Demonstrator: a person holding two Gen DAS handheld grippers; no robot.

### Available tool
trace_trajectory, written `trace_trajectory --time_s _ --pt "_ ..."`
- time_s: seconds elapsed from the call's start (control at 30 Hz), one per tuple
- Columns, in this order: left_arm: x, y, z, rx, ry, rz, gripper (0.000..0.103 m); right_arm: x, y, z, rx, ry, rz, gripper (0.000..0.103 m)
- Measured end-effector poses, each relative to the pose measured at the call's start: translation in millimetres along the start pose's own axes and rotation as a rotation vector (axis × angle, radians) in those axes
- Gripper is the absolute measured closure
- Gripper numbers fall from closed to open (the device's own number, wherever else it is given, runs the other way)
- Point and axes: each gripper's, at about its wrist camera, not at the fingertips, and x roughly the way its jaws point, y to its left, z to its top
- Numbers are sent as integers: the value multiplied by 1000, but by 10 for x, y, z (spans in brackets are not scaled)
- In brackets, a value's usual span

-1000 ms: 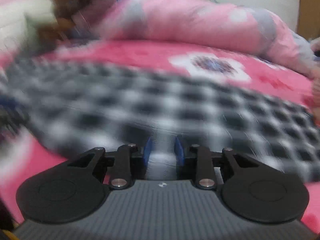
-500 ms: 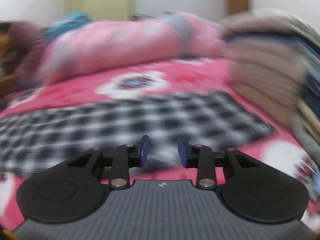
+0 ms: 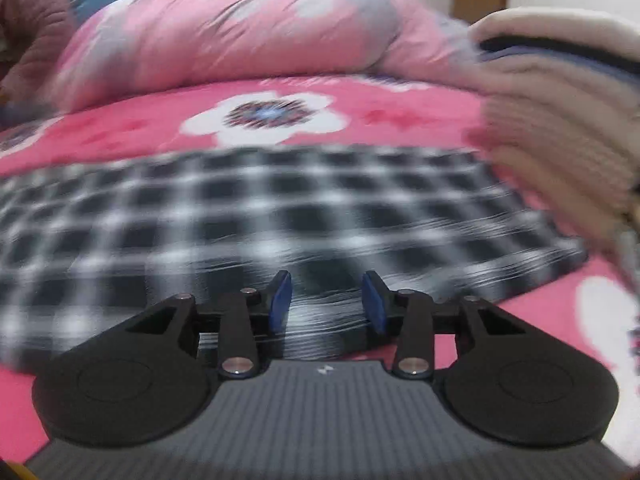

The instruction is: Fold clothes

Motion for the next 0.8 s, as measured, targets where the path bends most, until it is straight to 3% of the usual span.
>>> trace_trajectory --time_s 0.13,0.23,0.47,0.63,0.8 --pt "153 450 285 -179 -6 121 1 -152 186 86 -37 -71 66 57" --pt "290 659 423 -248 7 181 1 -199 422 137 -70 -97 139 56" --pt "590 791 536 -258 9 179 12 -155 1117 343 -190 -130 265 56" --pt "715 862 507 -267 -8 179 14 -97 1532 481 -224 -146 363 56" --pt "749 813 450 -230 -61 254 40 45 1804 520 -216 -123 497 56"
